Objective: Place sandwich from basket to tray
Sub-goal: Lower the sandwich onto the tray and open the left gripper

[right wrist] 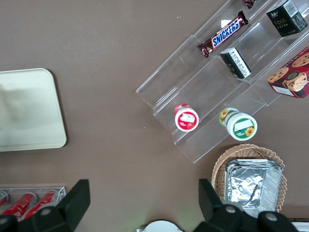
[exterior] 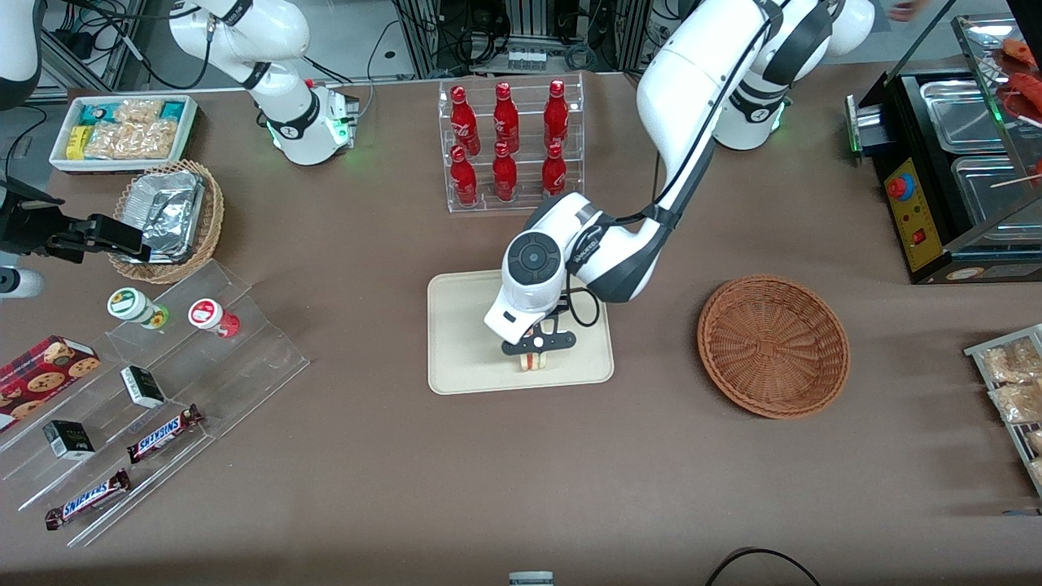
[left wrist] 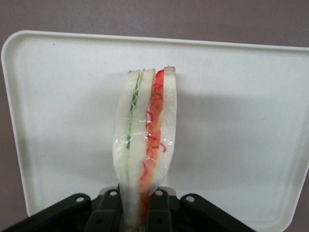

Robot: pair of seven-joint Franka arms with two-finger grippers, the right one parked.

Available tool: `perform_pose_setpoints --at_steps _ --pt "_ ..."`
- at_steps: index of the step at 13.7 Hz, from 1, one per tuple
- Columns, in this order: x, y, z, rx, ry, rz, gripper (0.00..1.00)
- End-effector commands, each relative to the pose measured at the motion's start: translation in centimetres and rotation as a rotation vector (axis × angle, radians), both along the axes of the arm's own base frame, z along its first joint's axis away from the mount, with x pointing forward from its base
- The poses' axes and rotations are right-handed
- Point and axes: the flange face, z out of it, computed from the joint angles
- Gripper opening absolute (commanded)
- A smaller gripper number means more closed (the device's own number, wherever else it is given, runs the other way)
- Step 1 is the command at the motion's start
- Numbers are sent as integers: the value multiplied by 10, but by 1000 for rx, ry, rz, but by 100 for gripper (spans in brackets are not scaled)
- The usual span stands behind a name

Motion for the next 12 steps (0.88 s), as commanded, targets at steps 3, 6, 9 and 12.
perform_pose_setpoints --at_steps 3,6,9,12 --pt "-7 -15 -4 -7 4 37 0" --pt "-31 -35 -15 -7 -12 -3 0" --pt "-29 -33 -16 -7 -13 -5 0" --pt "-25 -30 -15 -10 -15 -14 0"
